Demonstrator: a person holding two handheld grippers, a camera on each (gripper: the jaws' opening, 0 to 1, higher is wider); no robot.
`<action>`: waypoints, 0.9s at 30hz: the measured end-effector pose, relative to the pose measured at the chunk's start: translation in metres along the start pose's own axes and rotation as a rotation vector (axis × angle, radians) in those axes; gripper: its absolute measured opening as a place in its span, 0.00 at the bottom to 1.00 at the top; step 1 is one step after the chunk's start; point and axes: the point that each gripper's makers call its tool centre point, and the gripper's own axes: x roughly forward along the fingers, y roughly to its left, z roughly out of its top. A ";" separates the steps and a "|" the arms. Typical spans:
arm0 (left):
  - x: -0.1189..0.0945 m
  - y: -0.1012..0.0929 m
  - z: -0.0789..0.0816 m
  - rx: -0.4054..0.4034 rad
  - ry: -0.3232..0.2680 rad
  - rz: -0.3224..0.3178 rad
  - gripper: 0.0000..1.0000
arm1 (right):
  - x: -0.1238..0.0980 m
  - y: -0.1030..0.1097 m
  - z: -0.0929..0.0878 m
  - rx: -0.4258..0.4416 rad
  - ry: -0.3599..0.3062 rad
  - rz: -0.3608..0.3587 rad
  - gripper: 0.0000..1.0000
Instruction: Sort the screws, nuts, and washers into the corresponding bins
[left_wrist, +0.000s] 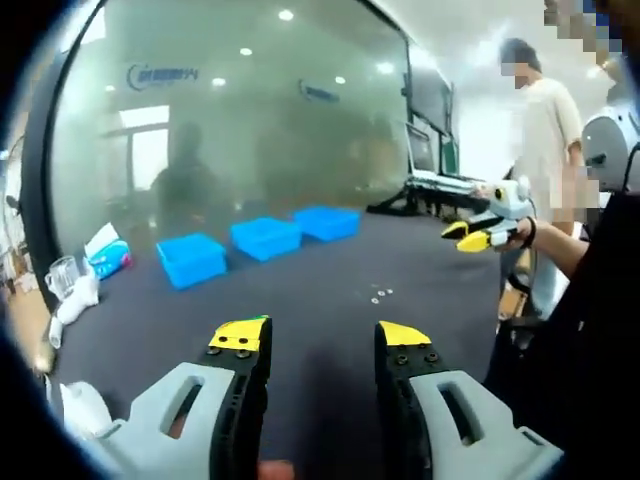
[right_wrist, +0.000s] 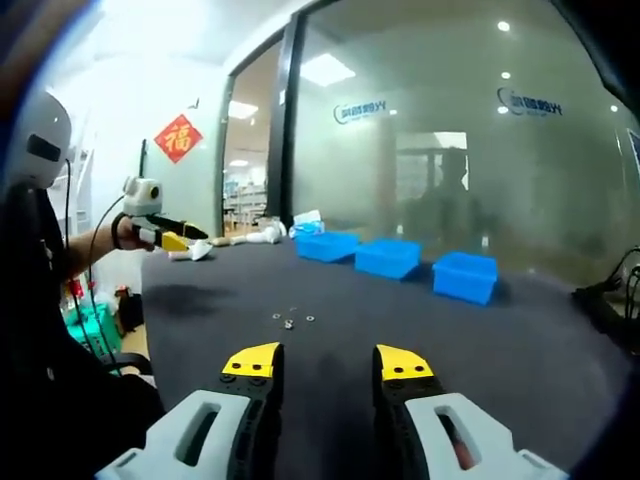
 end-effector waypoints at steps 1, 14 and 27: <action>0.001 -0.001 0.000 0.009 0.011 -0.014 0.40 | 0.000 0.000 0.000 -0.002 0.002 0.002 0.32; 0.032 -0.025 0.017 0.206 0.164 -0.199 0.40 | -0.003 0.003 -0.005 -0.011 0.007 0.008 0.33; 0.084 -0.059 0.020 0.290 0.263 -0.377 0.39 | -0.004 0.002 -0.007 -0.002 0.002 0.006 0.33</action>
